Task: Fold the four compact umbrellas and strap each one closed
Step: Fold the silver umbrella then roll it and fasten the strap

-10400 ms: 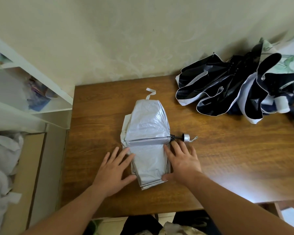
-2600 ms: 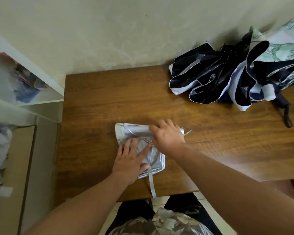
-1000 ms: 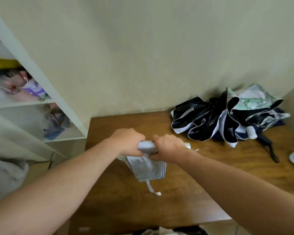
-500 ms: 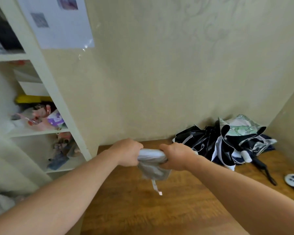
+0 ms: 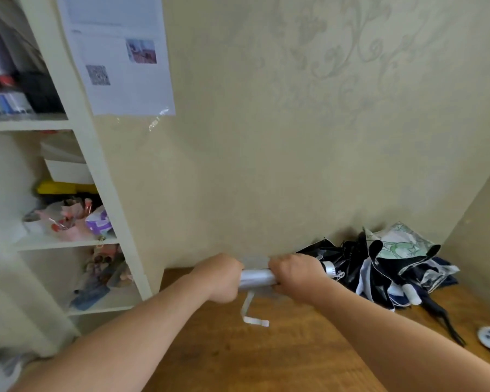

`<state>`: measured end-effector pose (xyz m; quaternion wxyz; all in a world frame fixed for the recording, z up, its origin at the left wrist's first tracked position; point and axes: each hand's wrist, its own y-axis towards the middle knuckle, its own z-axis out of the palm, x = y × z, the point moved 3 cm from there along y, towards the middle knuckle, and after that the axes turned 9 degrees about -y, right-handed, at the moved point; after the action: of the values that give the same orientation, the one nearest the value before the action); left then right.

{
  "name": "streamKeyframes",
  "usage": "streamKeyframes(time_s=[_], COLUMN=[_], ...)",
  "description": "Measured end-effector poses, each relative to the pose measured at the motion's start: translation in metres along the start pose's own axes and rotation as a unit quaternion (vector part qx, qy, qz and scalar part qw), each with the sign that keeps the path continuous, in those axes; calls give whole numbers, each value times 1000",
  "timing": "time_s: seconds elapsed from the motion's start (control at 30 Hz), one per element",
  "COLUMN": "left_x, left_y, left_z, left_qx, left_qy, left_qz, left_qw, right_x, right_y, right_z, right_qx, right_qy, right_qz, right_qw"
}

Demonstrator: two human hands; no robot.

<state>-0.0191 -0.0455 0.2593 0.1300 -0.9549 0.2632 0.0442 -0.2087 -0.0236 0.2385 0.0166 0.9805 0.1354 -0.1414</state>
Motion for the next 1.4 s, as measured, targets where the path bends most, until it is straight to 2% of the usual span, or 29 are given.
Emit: streamKeyframes(time_s=[0.13, 0.23, 0.43, 0.6, 0.73, 0.83, 0.9, 0.97, 1.13, 1.33, 1.4], left_x=[-4, -3, 5, 17, 30, 16, -1, -12, 1, 12, 11], left_y=[-1, -4, -8, -8, -8, -10, -4, 3, 5, 3, 0], left_z=[1, -2, 1, 11, 19, 10, 3, 2, 14, 13, 10], left_qx=[20, 21, -37, -44, -15, 25, -12, -31, -24, -122, -133], left_qy=[-30, -46, -35, -16, 32, -34, -73, -40, 41, 88, 86], left_qz=[-10, -7, 14, 8, 10, 49, 79, 88, 37, 15, 3], left_qw=[999, 999, 999, 999, 999, 998, 994, 995, 998, 989, 987], right_x=[-10, -10, -2, 5, 14, 17, 20, 23, 20, 19, 17], right_y=[-4, -11, -17, -18, -18, -15, -12, -10, -11, -12, -12], right_z=[0, 0, 4, 14, 17, 16, 17, 18, 13, 6, 5], right_qx=[-18, -4, 9, 41, 59, 77, 87, 94, 105, 99, 95], right_qy=[-9, 16, 49, 66, 60, 59, 74, 87, 82, 110, 112], right_qz=[11, 30, 41, 48, 43, 61, 60, 48, 18, 1, -4], right_qw=[1000, 999, 998, 996, 995, 993, 992, 991, 991, 989, 989])
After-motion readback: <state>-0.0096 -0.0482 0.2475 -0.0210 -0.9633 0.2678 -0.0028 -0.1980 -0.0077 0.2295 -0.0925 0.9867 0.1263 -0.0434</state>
